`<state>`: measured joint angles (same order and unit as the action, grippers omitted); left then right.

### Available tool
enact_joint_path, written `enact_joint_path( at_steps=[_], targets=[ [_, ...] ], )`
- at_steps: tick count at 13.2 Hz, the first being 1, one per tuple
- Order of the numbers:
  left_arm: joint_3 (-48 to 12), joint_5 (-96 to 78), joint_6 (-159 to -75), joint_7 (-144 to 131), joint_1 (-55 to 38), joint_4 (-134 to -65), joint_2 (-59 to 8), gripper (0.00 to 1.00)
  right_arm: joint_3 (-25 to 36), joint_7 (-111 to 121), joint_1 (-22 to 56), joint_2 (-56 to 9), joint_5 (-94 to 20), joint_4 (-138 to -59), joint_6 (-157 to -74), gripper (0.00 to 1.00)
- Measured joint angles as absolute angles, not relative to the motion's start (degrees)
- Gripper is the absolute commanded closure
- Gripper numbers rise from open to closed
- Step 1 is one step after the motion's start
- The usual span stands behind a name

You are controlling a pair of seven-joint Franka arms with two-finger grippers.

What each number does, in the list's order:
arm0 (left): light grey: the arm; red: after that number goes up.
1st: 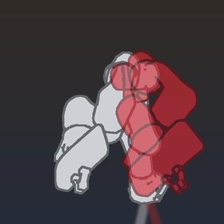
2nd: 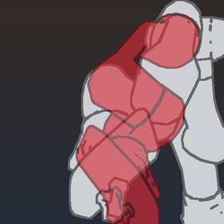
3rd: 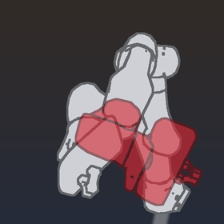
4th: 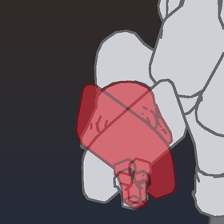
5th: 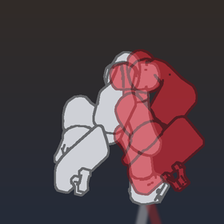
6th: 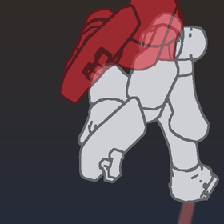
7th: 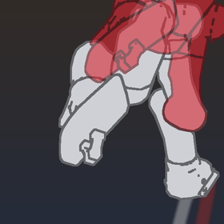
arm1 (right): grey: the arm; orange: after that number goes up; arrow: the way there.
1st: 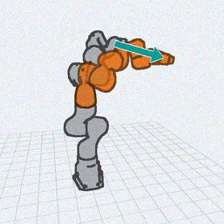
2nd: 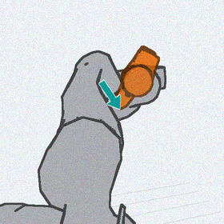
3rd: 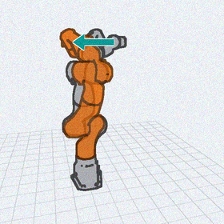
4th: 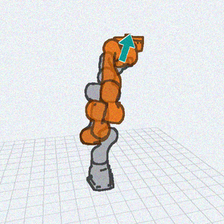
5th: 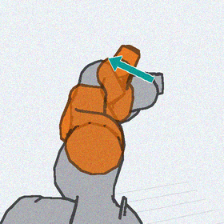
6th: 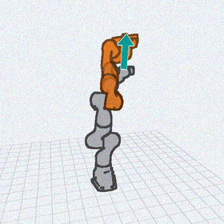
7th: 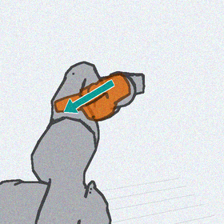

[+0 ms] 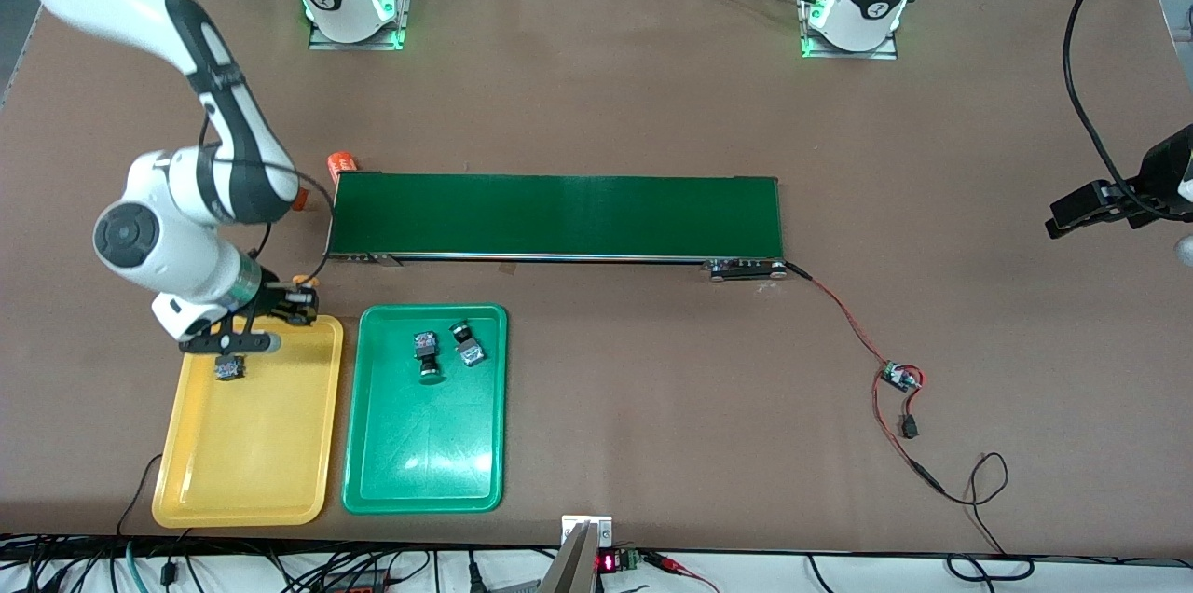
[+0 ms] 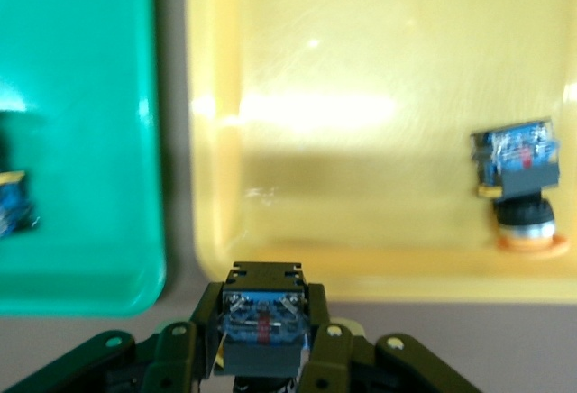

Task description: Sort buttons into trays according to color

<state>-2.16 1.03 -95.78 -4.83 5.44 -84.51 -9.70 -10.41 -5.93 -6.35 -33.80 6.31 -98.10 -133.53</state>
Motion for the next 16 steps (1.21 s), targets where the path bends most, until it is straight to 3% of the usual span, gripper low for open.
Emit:
enact_joint_path(
  at_steps=[5, 6, 7, 8, 16],
  targets=[
    [-2.16, 1.03, -95.79, -4.83, 5.44, -84.51, -9.72, 0.0, -10.25, -4.69, -7.72, -38.77, 6.31, -92.77, -134.15, 0.82],
    [-2.16, 1.03, -95.79, -4.83, 5.44, -84.51, -9.73, 0.0, -10.26, -4.66, -7.7, -38.84, 6.31, -92.34, -134.22, 0.75],
    [-2.16, 1.03, -95.79, -4.83, 5.44, -84.51, -9.74, 0.0, -10.28, -4.56, -7.69, -38.96, 6.31, -91.5, -134.23, 0.22],
    [-2.16, 1.03, -95.79, -4.83, 5.44, -84.51, -9.75, 0.0, -10.21, -3.94, -7.68, -39.15, 6.59, -91.37, -134.23, 0.0],
    [-2.26, 1.03, -95.88, -4.83, 5.38, -84.51, -10.31, 0.0, -9.08, -1.0, -7.46, -39.27, 6.89, -89.86, -134.14, 0.0]
  ],
)
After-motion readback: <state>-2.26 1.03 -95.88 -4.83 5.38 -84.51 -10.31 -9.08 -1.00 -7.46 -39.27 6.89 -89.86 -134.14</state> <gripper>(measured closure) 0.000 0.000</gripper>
